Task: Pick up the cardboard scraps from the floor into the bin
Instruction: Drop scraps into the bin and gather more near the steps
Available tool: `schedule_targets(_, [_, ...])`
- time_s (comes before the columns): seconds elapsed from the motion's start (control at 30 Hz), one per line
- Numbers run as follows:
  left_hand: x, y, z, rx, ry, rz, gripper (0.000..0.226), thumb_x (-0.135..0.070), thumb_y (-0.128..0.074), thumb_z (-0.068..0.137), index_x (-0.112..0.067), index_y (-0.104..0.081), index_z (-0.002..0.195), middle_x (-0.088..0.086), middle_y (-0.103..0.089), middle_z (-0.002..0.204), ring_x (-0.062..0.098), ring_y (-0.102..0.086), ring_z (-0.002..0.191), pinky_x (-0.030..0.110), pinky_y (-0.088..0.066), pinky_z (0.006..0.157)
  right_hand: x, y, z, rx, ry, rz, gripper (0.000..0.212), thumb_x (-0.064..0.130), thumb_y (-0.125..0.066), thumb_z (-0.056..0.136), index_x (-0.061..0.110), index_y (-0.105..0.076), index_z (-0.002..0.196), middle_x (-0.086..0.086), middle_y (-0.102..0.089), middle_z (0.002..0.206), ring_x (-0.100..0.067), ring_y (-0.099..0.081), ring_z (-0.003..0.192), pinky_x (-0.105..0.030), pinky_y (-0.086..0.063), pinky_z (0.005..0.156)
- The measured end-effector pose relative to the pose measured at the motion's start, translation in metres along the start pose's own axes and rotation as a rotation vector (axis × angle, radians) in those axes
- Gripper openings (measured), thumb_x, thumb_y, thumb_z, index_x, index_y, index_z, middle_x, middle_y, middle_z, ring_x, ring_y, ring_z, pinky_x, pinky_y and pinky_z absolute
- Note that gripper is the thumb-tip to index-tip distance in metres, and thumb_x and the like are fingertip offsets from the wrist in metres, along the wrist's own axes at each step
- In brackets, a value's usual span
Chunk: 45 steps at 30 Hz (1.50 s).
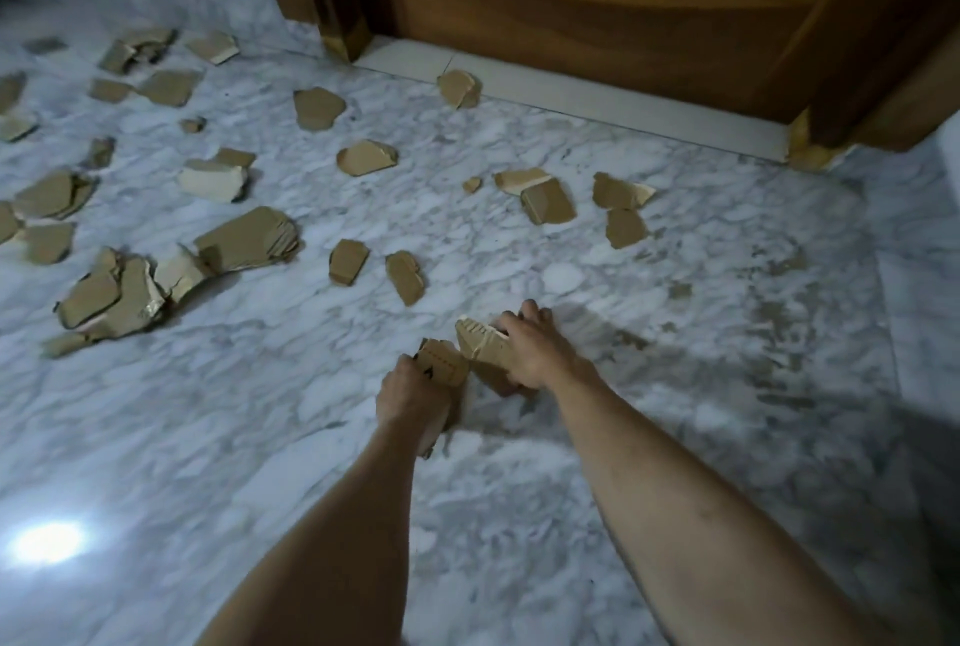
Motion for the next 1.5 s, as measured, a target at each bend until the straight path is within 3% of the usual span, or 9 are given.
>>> schedule_targets(0.1, [-0.011,0.029,0.025,0.011,-0.089,-0.032,0.037,-0.025,-0.063,0.091,-0.007,-0.046,0.118,0.018,-0.061,0.120,0.038,-0.059,0.112,0.041,-0.049,0.089,0.003,0.001,-0.001,-0.018,-0.036,0.001,0.032,0.011,-0.070,0.079,0.020,-0.045,0.097,-0.011,-0.060,0.117,-0.033,-0.058,0.110,-0.033,-0.040,0.072])
schedule_targets(0.3, [-0.038,0.069,0.089,0.039,-0.149,-0.169,0.092,-0.021,-0.084,0.077,-0.006,-0.027,0.148,0.019,-0.057,0.129,0.040,-0.057,0.120,0.045,-0.050,0.096,0.004,0.001,0.009,-0.054,-0.108,0.231,0.043,0.019,-0.081,0.074,0.021,-0.057,0.110,-0.004,-0.069,0.112,-0.028,-0.065,0.104,-0.029,-0.044,0.073])
schedule_targets(0.67, [-0.061,0.071,0.135,0.006,-0.189,0.075,0.064,-0.030,-0.079,0.080,-0.010,-0.046,0.132,0.017,-0.044,0.135,0.037,-0.059,0.113,0.040,-0.047,0.075,0.016,0.005,0.042,0.059,-0.242,0.231,0.099,0.028,-0.088,0.070,0.019,-0.034,0.153,-0.006,-0.047,0.149,-0.026,-0.046,0.135,-0.035,-0.040,0.107])
schedule_targets(0.83, [-0.061,0.089,0.154,0.147,-0.140,-0.097,0.044,-0.028,-0.078,0.077,-0.011,-0.056,0.112,0.007,-0.064,0.104,0.026,-0.062,0.096,0.033,-0.053,0.076,0.019,0.011,0.053,0.005,-0.342,0.415,0.067,0.019,-0.089,0.068,0.014,-0.063,0.129,-0.005,-0.068,0.119,-0.025,-0.066,0.109,-0.033,-0.055,0.086])
schedule_targets(0.9, [-0.057,0.103,0.162,0.088,-0.128,-0.047,0.031,-0.031,-0.074,0.081,-0.012,-0.061,0.100,0.006,-0.066,0.097,0.024,-0.063,0.095,0.030,-0.053,0.074,0.022,0.024,0.059,-0.070,-0.388,0.624,0.039,0.010,-0.087,0.070,0.007,-0.070,0.105,-0.007,-0.073,0.089,-0.025,-0.070,0.080,-0.029,-0.053,0.062])
schedule_targets(0.97, [-0.051,0.107,0.169,-0.041,-0.128,0.090,0.031,-0.032,-0.060,0.090,-0.007,-0.063,0.108,0.012,-0.062,0.110,0.030,-0.057,0.112,0.035,-0.047,0.084,0.028,0.044,0.065,-0.143,-0.426,0.776,0.030,0.002,-0.087,0.070,0.005,-0.070,0.095,-0.007,-0.072,0.080,-0.029,-0.068,0.074,-0.035,-0.054,0.061])
schedule_targets(1.13, [-0.054,0.112,0.188,0.110,0.059,0.219,0.069,-0.039,-0.056,0.094,-0.010,-0.033,0.152,0.019,-0.015,0.158,0.049,-0.013,0.146,0.063,-0.033,0.105,0.034,0.083,0.089,-0.255,-0.507,0.745,0.053,0.009,-0.090,0.069,0.006,-0.069,0.117,-0.009,-0.072,0.112,-0.027,-0.068,0.103,-0.030,-0.051,0.079])
schedule_targets(1.37, [-0.048,0.106,0.197,0.088,-0.018,0.094,0.054,-0.029,-0.069,0.089,-0.006,-0.051,0.135,0.021,-0.048,0.140,0.042,-0.046,0.129,0.046,-0.042,0.101,-0.002,0.107,0.135,-0.367,-0.572,0.791,0.084,0.004,-0.091,0.065,0.010,-0.045,0.135,-0.008,-0.060,0.135,-0.028,-0.057,0.122,-0.030,-0.049,0.091])
schedule_targets(1.5, [-0.047,0.105,0.189,0.014,-0.066,0.144,0.038,-0.029,-0.068,0.089,-0.010,-0.044,0.111,0.018,-0.060,0.116,0.040,-0.058,0.111,0.040,-0.045,0.081,-0.023,0.131,0.157,-0.312,-0.586,0.715,0.093,0.003,-0.084,0.076,0.009,-0.025,0.148,-0.013,-0.048,0.147,-0.032,-0.050,0.131,-0.035,-0.048,0.088])
Point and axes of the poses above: each hand's wrist, its own z-axis towards the middle knuckle, its own y-axis out of the back of the hand, x = y × z, the point moved 1 cm from there along z, towards the middle knuckle
